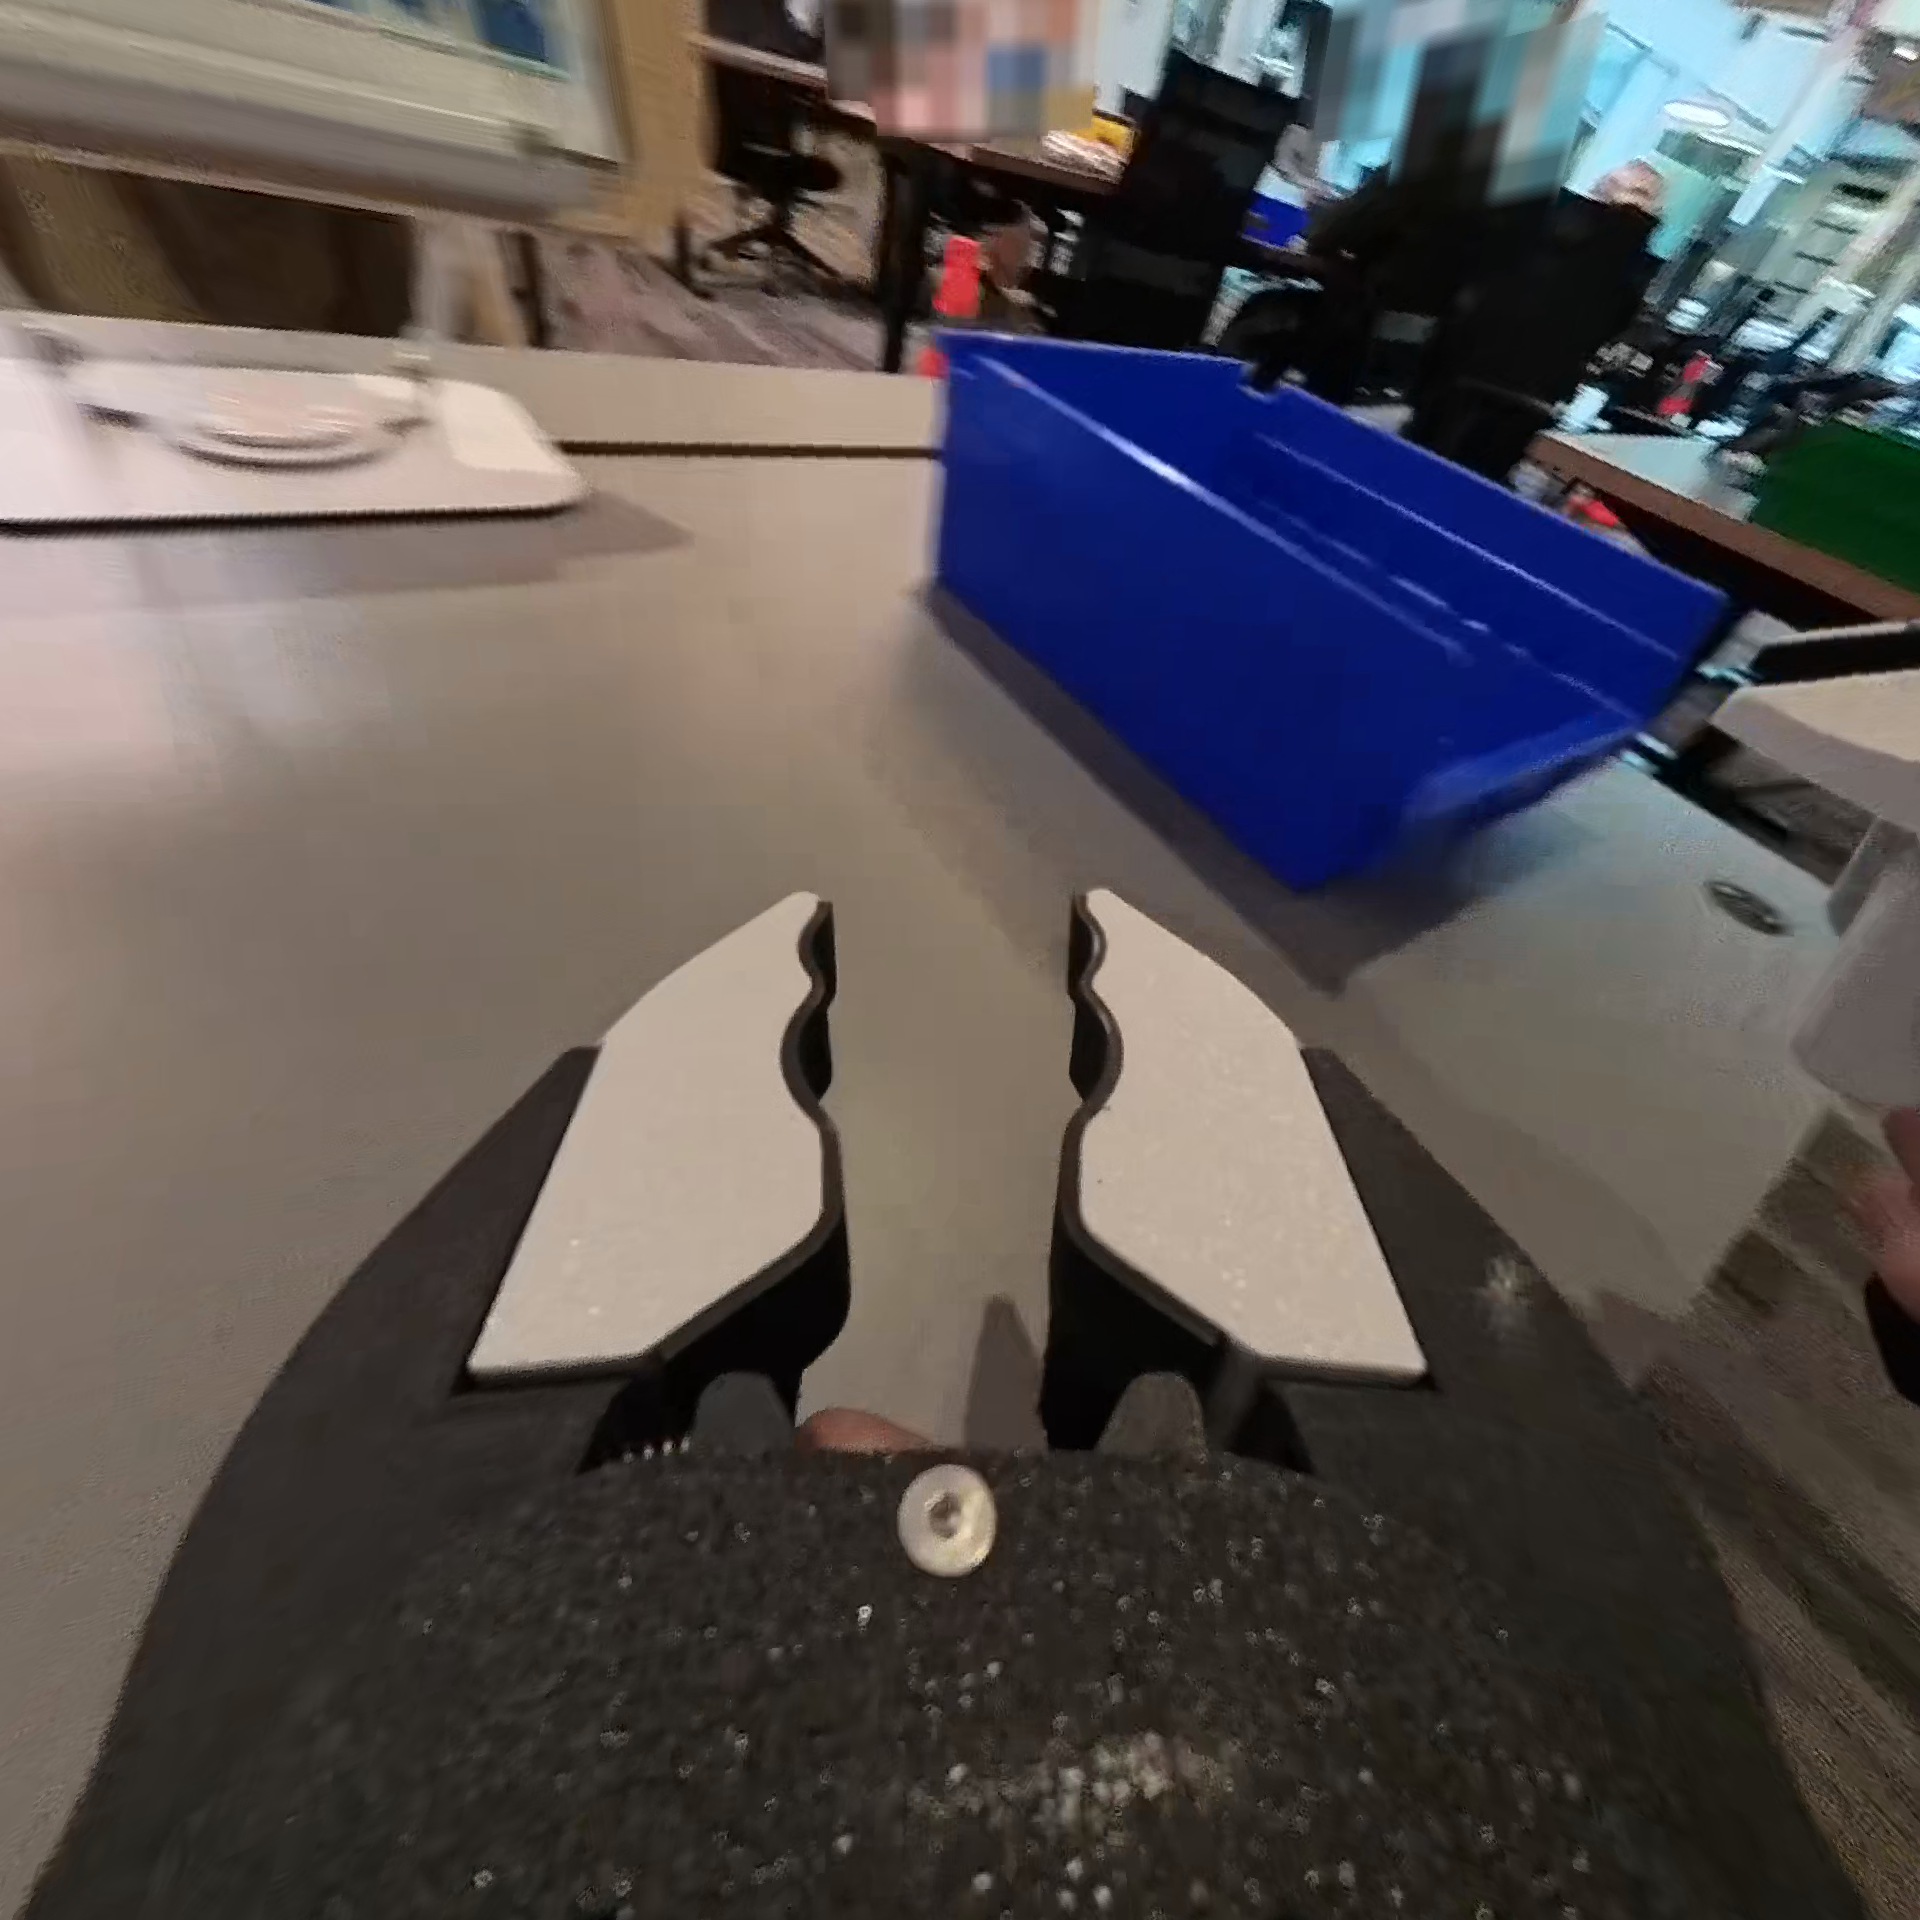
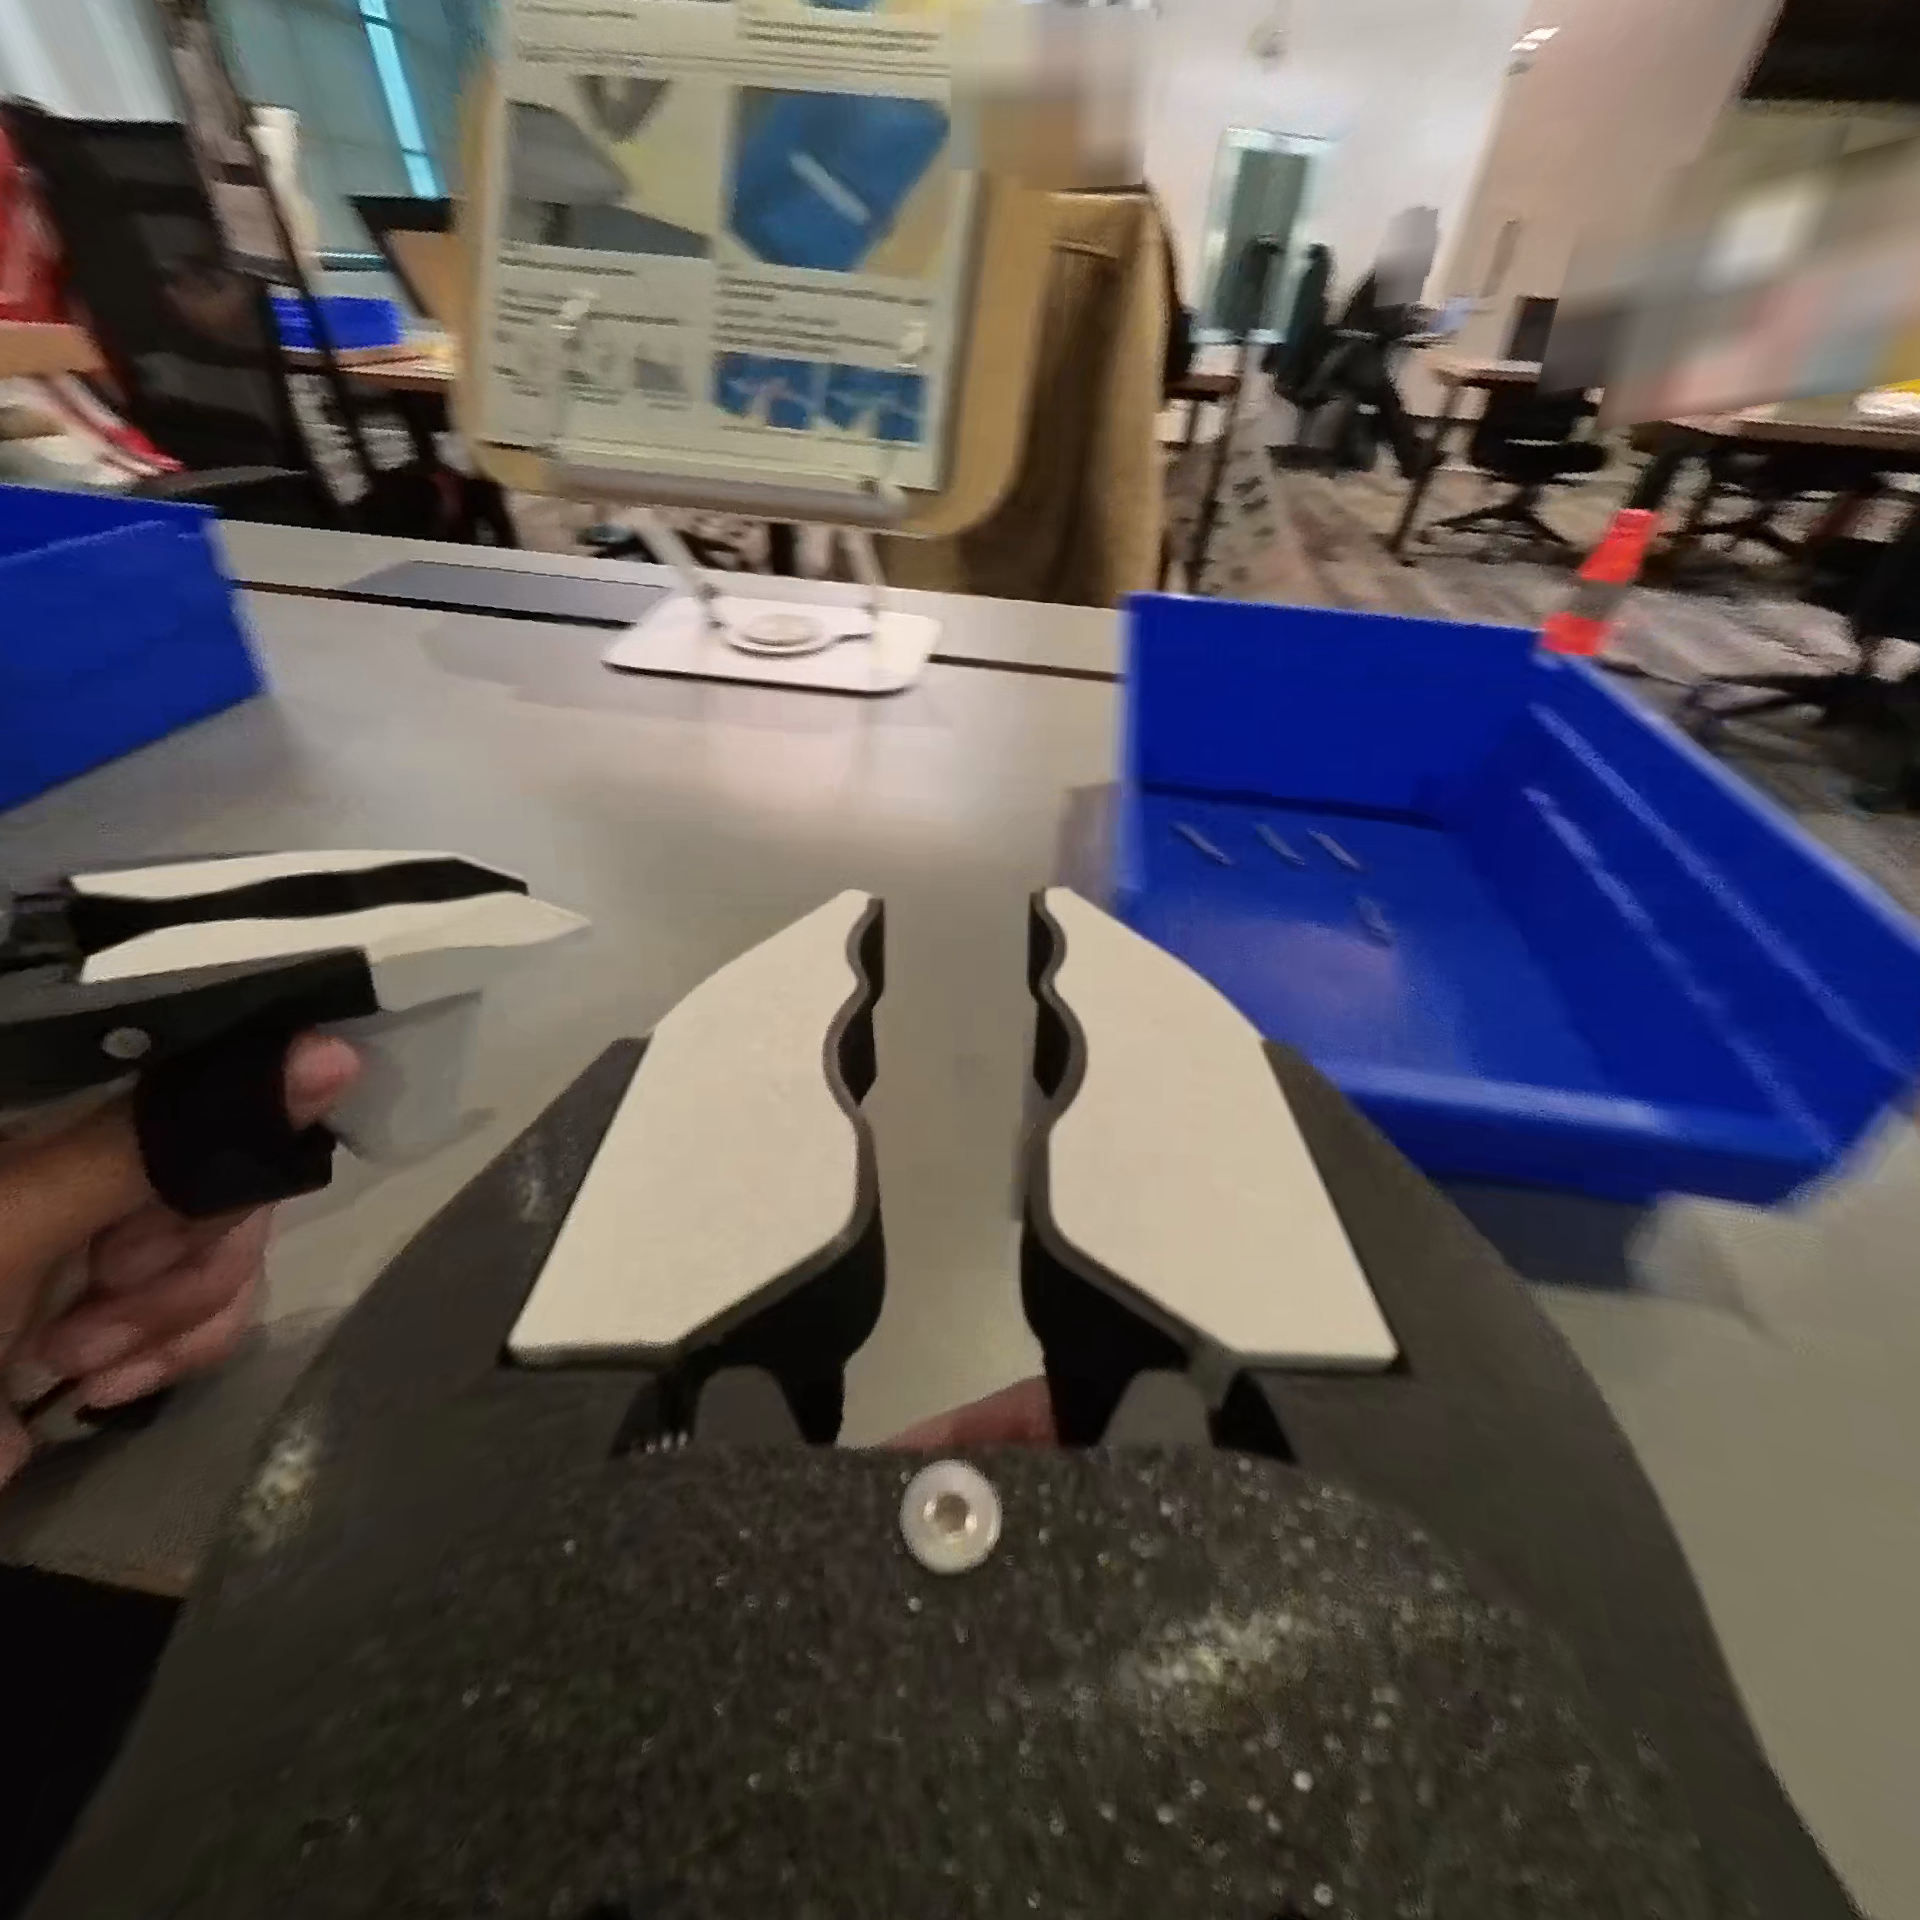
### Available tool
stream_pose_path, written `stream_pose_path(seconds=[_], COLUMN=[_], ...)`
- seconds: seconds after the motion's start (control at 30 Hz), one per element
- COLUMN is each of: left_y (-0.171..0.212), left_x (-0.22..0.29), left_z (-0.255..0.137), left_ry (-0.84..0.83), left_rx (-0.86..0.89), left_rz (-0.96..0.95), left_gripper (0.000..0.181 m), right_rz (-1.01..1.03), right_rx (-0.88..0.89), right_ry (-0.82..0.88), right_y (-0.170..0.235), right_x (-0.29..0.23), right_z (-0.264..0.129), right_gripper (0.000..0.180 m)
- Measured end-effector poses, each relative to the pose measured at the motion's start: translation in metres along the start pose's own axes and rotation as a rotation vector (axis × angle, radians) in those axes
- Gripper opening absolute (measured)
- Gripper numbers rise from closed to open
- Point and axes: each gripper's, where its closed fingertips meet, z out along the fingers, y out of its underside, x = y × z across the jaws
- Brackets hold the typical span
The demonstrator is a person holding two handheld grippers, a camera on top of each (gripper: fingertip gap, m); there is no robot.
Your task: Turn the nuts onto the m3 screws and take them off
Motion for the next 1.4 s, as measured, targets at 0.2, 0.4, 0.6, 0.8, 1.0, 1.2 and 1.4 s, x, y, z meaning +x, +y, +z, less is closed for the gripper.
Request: stream_pose_path(seconds=[0.2,0.4,0.6,0.8,1.0,1.2,1.4], left_y=[0.001,0.009,-0.006,-0.021,-0.025,-0.030,-0.046], left_x=[0.113,0.113,0.071,0.052,0.043,0.036,0.010], left_z=[0.081,0.126,0.118,0.123,0.130,0.118,0.075], left_ry=[0.119,0.000,-0.112,-0.144,-0.170,-0.224,-0.273], left_rx=[-0.058,-0.099,-0.047,-0.043,-0.054,0.033,0.121], left_rz=[0.017,-0.024,-0.033,-0.039,0.019,0.073,0.091], left_gripper=[0.044,0.037,0.032,0.030,0.004,0.002,0.002], right_rz=[0.093,0.112,0.193,0.205,0.215,0.202,0.184], right_rx=[-0.070,-0.099,-0.172,-0.199,-0.195,-0.140,-0.041], right_ry=[0.161,0.221,0.251,0.386,0.399,0.437,0.413], right_y=[0.027,0.044,0.064,0.067,0.068,0.055,0.033], right_x=[0.098,0.134,0.149,0.168,0.181,0.171,0.124], right_z=[-0.044,-0.066,-0.051,0.005,0.048,0.052,0.047], right_gripper=[0.026,0.026,0.028,0.033,0.006,0.003,0.003])
